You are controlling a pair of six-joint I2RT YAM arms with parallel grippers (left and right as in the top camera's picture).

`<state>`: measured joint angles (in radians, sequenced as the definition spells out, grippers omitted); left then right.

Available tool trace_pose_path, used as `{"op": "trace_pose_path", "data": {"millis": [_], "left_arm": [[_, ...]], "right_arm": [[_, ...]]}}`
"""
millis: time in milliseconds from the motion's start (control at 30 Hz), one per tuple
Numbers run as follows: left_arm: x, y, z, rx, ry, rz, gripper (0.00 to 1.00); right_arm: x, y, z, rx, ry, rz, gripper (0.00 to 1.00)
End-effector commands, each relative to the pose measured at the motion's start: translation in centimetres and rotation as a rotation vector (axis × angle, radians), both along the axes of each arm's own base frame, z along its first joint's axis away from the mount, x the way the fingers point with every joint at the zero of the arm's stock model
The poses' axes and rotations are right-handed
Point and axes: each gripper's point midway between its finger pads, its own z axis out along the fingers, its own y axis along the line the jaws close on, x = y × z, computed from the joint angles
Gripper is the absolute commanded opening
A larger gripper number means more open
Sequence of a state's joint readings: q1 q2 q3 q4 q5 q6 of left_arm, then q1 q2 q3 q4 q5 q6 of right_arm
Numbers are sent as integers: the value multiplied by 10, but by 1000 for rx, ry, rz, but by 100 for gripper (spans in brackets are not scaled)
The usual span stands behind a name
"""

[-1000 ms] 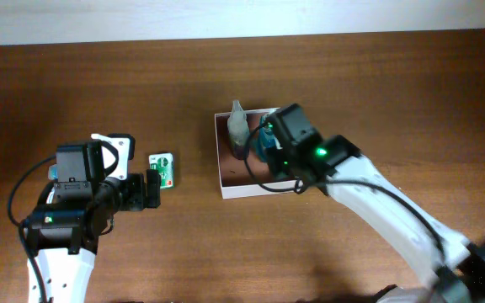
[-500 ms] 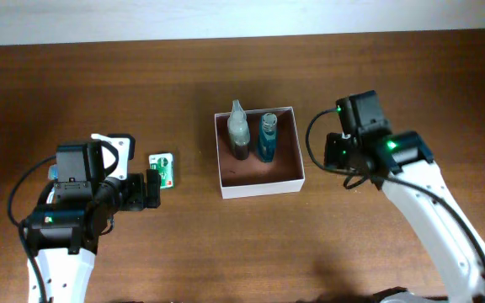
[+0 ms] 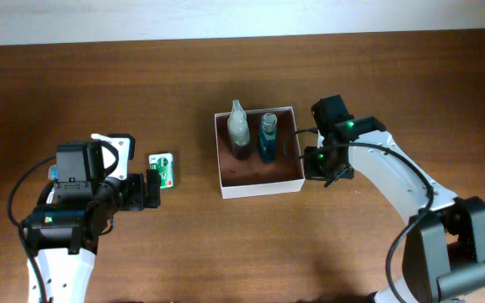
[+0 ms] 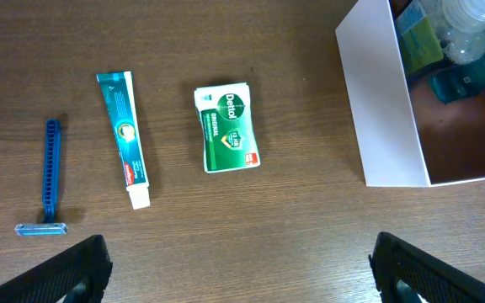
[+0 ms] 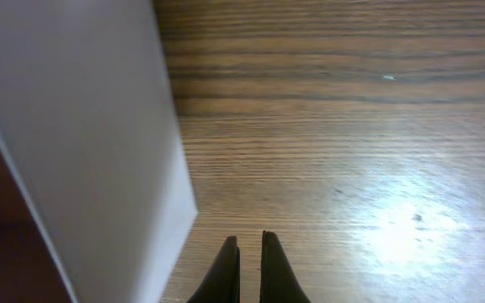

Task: Pack container
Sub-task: 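Release the Listerine bottle and withdraw the right gripper to the right, then grasp the green Dettol soap bar with the left gripper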

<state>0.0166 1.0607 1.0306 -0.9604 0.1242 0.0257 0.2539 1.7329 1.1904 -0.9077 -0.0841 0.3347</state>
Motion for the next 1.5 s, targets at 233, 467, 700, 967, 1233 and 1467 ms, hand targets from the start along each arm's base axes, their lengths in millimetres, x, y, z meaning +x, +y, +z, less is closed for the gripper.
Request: {"op": "trace_pose_path", "data": {"millis": [233,467,700,967,1233,1467], "left_arm": [[4,-1,8,-14,-19,6,99],[4,-1,8,-14,-19,6,99],[4,-1,8,-14,-20,6,99],[10,-1,13,-13,-52,6,99],[31,4,14,5,-49,24,99],[70,5,-13,5,73,24,99]], "right_arm": [[-2,31,6,185,1,117,4],[-2,34,7,197,-4,145,4],[0,27,6,168,-12,136,6],[18,-40,56,-2,-195,-61,9],[-11,-70,125,-104,-361,-102,66],[-59,-76,137,-116,-297,-92,68]]}}
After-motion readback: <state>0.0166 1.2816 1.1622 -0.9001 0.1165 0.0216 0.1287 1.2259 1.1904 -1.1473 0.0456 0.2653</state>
